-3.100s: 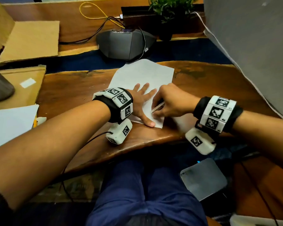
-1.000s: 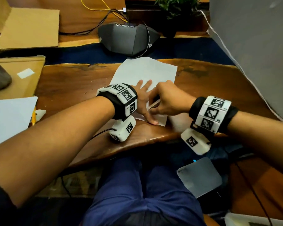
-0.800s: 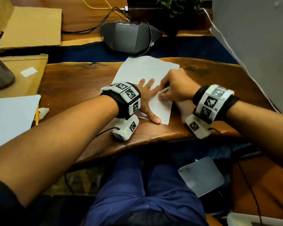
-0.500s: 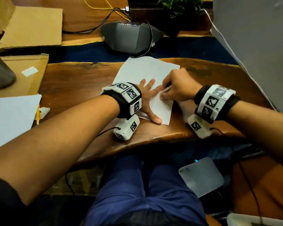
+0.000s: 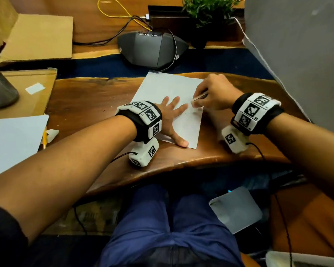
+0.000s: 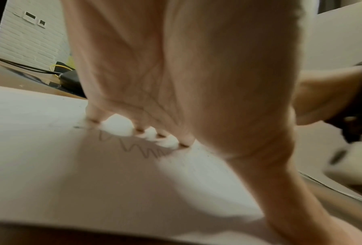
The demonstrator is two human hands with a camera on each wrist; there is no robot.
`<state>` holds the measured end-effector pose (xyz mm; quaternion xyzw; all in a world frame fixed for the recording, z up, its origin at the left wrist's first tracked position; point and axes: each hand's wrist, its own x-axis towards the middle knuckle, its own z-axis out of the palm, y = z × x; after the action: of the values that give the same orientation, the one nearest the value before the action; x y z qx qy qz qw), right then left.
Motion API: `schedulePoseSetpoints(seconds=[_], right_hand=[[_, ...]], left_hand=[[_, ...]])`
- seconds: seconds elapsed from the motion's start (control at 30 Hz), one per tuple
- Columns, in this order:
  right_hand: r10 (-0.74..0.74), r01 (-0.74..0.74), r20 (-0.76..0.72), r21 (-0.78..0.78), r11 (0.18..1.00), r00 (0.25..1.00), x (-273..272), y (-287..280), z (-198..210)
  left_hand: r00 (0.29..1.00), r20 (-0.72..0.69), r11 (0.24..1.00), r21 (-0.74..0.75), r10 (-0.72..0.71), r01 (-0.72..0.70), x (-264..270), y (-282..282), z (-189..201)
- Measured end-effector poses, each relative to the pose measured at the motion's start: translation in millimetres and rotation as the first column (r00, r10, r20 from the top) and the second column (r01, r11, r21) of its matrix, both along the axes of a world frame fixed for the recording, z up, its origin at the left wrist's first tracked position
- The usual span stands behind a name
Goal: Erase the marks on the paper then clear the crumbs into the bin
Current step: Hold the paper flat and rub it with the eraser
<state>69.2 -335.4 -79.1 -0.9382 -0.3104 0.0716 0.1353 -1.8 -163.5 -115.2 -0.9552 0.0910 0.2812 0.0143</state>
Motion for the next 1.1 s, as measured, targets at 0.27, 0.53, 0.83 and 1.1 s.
schedulePoseSetpoints(seconds=[0.27,0.53,0.83,1.1], right_hand=[[-0.077,0.070,-0.179,-0.043,0.997,0.981,31,-5,-13],[-0.049,0.031,-0.173,-0.108,0.994,0.984,35,-1,-7],[-0.058,0.048,-0.143,-0.075,0.996,0.988,35,-5,-9],[0.039,-0.040,0.044,0.023,0.999,0.998,5,-11,-13]], left_hand=[[0.999,0.045,0.998,-0.066,-0.009,0.012,-24,7,-5],[0.981,0.017,0.960,-0.205,-0.191,0.190,-56,-65,-5],[0.996,0.061,0.985,-0.154,-0.065,0.073,-24,-3,24],[0.994,0.093,0.996,-0.072,-0.053,0.060,-20,22,18]])
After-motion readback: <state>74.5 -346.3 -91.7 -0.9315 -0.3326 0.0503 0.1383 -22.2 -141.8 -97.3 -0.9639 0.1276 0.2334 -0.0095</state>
